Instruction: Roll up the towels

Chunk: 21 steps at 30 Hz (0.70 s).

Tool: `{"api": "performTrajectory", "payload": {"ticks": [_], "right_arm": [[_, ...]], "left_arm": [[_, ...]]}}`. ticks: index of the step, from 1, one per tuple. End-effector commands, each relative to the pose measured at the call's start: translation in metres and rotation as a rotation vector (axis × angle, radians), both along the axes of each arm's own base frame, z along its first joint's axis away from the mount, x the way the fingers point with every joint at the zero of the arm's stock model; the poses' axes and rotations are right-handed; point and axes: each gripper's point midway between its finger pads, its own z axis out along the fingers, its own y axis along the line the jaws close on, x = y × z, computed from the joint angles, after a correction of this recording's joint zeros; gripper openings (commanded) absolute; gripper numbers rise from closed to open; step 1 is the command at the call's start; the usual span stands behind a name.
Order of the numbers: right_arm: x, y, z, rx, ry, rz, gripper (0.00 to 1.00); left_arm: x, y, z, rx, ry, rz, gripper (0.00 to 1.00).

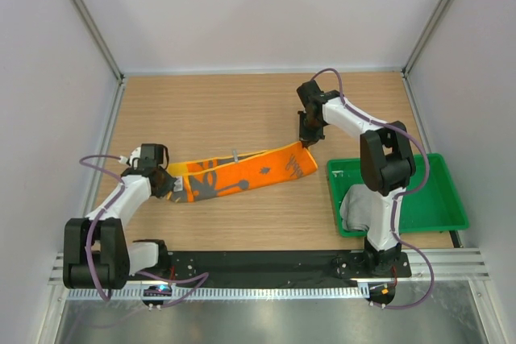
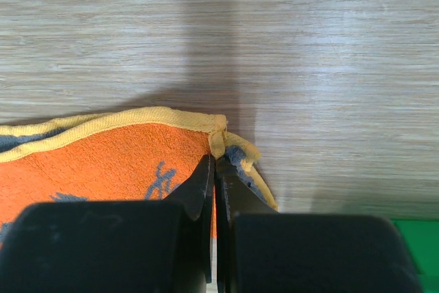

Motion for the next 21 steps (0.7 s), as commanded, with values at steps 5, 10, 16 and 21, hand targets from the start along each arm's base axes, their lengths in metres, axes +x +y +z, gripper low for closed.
{"api": "performTrajectory", "payload": {"ticks": [5, 10, 16, 21], "right_arm": [[0.004, -0.003, 0.033, 0.018, -0.069, -0.015, 0.01], [0.0, -0.007, 0.041, 0.006, -0.081, -0.019, 0.01], [-0.005, -0.013, 0.044, -0.015, -0.083, -0.03, 0.01], [-0.009, -0.017, 0.047, -0.025, -0.09, -0.037, 0.01]], "left_arm": [[0.014, 0.004, 0.027, 0.026, -0.084, -0.013, 0.0], [0.019, 0.006, 0.048, 0.043, -0.156, -0.023, 0.0], [0.022, 0.004, 0.059, 0.048, -0.198, -0.04, 0.0], [0.032, 0.0, 0.071, 0.04, -0.255, -0.058, 0.0]]}}
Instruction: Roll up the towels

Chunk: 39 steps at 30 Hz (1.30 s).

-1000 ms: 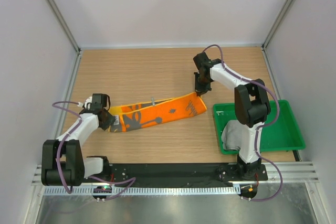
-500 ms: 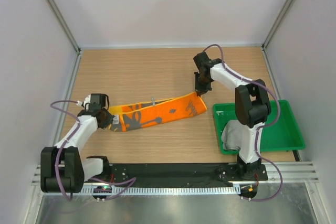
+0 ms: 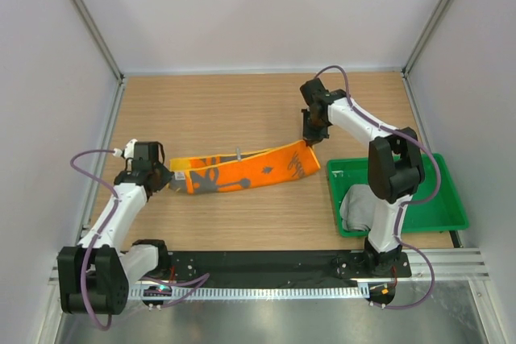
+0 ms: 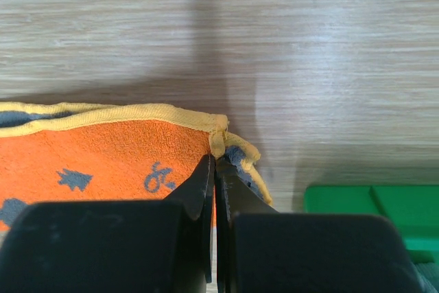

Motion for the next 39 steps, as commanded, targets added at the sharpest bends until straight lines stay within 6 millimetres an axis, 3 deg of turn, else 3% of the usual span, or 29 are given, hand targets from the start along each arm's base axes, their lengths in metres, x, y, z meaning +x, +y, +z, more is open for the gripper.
{"api": "performTrajectory", "payload": {"ticks": [1, 5, 10, 15, 17, 18, 19, 20, 22, 24, 26, 27, 30, 34, 38, 39], "right_arm": [[-0.002, -0.008, 0.021, -0.008, -0.05, -0.023, 0.01], [-0.003, -0.011, 0.023, -0.017, -0.06, -0.029, 0.01], [-0.007, -0.016, 0.019, -0.037, -0.058, -0.043, 0.01], [-0.012, -0.03, 0.0, -0.104, -0.034, -0.076, 0.02], [-0.017, -0.034, -0.015, -0.122, -0.004, -0.084, 0.06], [-0.02, -0.034, -0.025, -0.131, 0.021, -0.083, 0.11], [-0.022, -0.036, -0.03, -0.143, 0.036, -0.087, 0.36], [-0.024, -0.039, -0.033, -0.157, 0.047, -0.088, 0.48], [-0.025, -0.045, -0.037, -0.19, 0.053, -0.099, 0.69], [-0.026, -0.046, -0.033, -0.194, 0.043, -0.097, 0.73], [-0.025, -0.047, -0.024, -0.187, 0.021, -0.094, 0.74], [-0.025, -0.045, -0.022, -0.179, 0.015, -0.09, 0.74], [-0.024, -0.036, -0.015, -0.129, 0.004, -0.067, 0.74], [-0.022, -0.015, -0.01, -0.058, -0.02, -0.018, 0.72], [-0.016, -0.008, -0.014, -0.052, -0.008, -0.015, 0.65], [-0.013, -0.009, -0.013, -0.059, -0.013, -0.019, 0.59]], "left_arm": [[0.021, -0.001, 0.031, 0.011, -0.116, -0.017, 0.0], [0.033, -0.006, 0.053, 0.01, -0.192, -0.049, 0.0], [0.046, -0.011, 0.067, 0.002, -0.268, -0.085, 0.0], [0.065, -0.012, 0.059, 0.02, -0.266, -0.115, 0.01], [0.077, -0.012, 0.044, 0.034, -0.217, -0.129, 0.04], [0.083, -0.012, 0.04, 0.034, -0.204, -0.138, 0.06], [0.087, -0.017, 0.033, 0.024, -0.178, -0.167, 0.1], [0.1, -0.019, 0.03, 0.014, -0.155, -0.177, 0.16], [0.098, -0.019, 0.021, 0.011, -0.083, -0.173, 0.27], [0.096, -0.016, 0.024, 0.02, -0.082, -0.155, 0.54], [0.091, -0.012, 0.036, 0.03, -0.123, -0.132, 0.72], [0.085, -0.011, 0.035, 0.034, -0.122, -0.122, 0.75], [0.071, -0.008, 0.047, 0.046, -0.138, -0.084, 0.73], [0.054, -0.011, 0.042, 0.077, -0.11, -0.094, 0.72], [0.06, -0.011, 0.027, 0.082, -0.068, -0.089, 0.65], [0.062, -0.012, 0.024, 0.079, -0.06, -0.095, 0.62]]}}
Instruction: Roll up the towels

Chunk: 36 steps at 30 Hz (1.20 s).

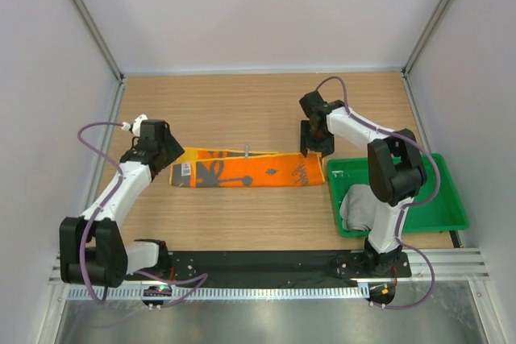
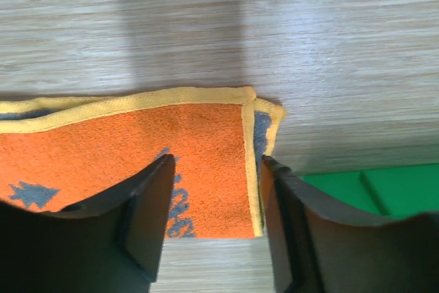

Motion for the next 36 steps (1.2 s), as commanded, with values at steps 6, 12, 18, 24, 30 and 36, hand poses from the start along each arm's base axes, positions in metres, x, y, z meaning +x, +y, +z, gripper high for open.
{"api": "performTrajectory", "payload": {"ticks": [6, 12, 18, 24, 30, 36], "right_arm": [[0.014, 0.006, 0.002, -0.009, -0.028, 0.009, 0.45], [0.026, 0.003, -0.01, -0.03, -0.024, 0.003, 0.44], [0.039, -0.002, -0.017, -0.032, -0.014, -0.014, 0.43], [0.043, -0.009, -0.014, -0.054, -0.023, -0.03, 0.5], [0.051, -0.01, -0.016, -0.041, -0.027, -0.038, 0.5], [0.05, -0.009, -0.03, -0.039, 0.003, -0.035, 0.42]], "left_arm": [[0.008, 0.0, -0.043, 0.017, 0.093, -0.007, 0.55], [0.01, 0.001, -0.05, 0.024, 0.107, -0.006, 0.54], [0.009, 0.003, -0.052, 0.034, 0.112, -0.006, 0.53], [0.009, 0.002, -0.053, 0.032, 0.111, -0.008, 0.52], [0.009, 0.002, -0.052, 0.03, 0.106, -0.007, 0.51], [0.008, 0.002, -0.053, 0.029, 0.109, -0.008, 0.5]]}}
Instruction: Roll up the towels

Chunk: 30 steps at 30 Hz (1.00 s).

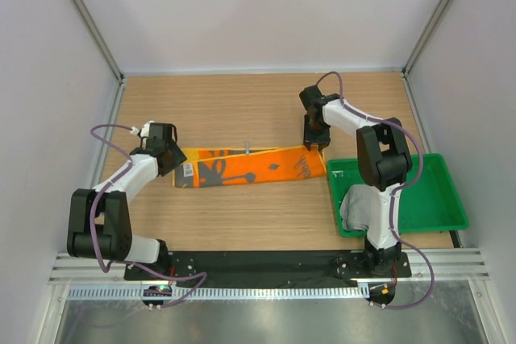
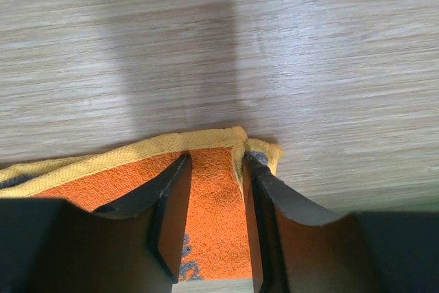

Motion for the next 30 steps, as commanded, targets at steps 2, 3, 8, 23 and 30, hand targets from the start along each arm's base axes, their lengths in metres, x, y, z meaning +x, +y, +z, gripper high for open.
{"api": "performTrajectory", "payload": {"ticks": [2, 3, 8, 23, 30], "right_arm": [[0.006, -0.001, -0.007, -0.004, -0.005, -0.002, 0.39], [0.006, -0.001, -0.006, -0.006, -0.007, 0.0, 0.34], [0.007, -0.004, 0.003, -0.018, -0.023, -0.007, 0.3], [0.005, 0.002, 0.04, 0.005, -0.075, 0.011, 0.14], [0.003, 0.01, 0.047, 0.009, -0.078, 0.039, 0.13]], "left_arm": [[0.007, 0.001, 0.005, 0.011, -0.043, -0.007, 0.5], [0.007, 0.001, 0.005, 0.012, -0.04, -0.006, 0.5], [0.008, 0.001, 0.006, 0.011, -0.044, -0.006, 0.49], [0.004, -0.001, -0.008, -0.01, -0.032, 0.002, 0.48], [0.005, -0.003, -0.021, -0.017, -0.006, 0.009, 0.48]]}}
